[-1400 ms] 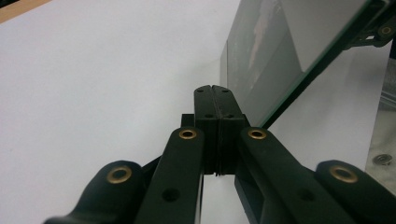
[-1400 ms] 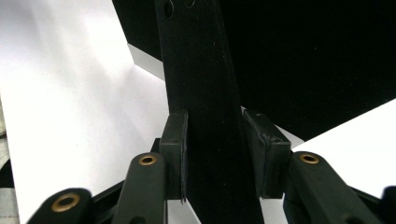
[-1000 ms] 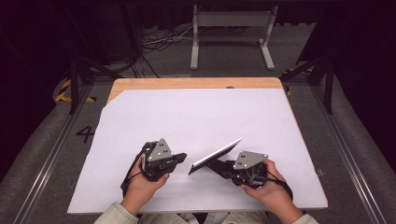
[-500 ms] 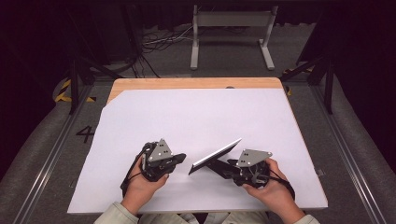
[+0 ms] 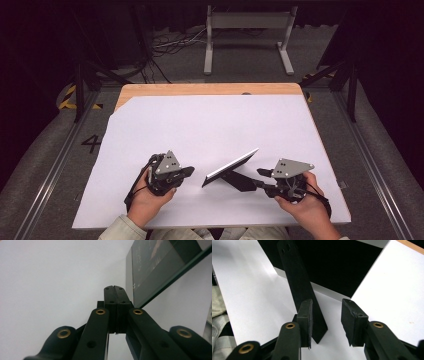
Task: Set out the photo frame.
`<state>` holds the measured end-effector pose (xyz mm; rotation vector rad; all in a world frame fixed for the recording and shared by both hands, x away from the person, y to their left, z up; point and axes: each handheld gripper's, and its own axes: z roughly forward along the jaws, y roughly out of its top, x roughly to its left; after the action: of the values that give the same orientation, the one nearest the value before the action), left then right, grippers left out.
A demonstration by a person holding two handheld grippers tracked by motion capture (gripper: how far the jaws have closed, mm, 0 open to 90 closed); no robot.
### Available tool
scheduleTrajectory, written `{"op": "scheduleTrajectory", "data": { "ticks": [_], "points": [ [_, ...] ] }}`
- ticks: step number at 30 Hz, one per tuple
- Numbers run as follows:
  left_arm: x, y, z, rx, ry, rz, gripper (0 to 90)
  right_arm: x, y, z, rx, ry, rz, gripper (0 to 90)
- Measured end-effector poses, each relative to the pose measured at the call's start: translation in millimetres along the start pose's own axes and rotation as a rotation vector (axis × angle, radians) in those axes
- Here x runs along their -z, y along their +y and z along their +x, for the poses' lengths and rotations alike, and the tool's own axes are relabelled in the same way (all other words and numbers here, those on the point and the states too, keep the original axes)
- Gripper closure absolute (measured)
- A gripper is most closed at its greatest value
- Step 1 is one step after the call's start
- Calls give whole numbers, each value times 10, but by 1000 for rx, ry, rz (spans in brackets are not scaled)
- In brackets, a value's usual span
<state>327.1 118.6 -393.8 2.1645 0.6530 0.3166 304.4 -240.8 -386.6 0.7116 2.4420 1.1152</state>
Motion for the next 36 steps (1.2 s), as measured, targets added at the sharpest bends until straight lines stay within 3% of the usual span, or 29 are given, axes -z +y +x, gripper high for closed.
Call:
{"op": "scheduleTrajectory", "data": {
  "ticks": [10,17,24,36],
  "points": [
    [24,-45,16,-9,-35,58,898,73,-10,-43,25,-1,20,751],
    [-101,-69,41,-15,-64,129,897,120,-17,-91,39,3,39,841],
    [-242,-76,49,-18,-68,185,898,137,-33,-120,30,15,52,878],
    [-421,-71,-16,-47,-85,226,900,139,-34,-125,22,25,60,895]
  ]
}}
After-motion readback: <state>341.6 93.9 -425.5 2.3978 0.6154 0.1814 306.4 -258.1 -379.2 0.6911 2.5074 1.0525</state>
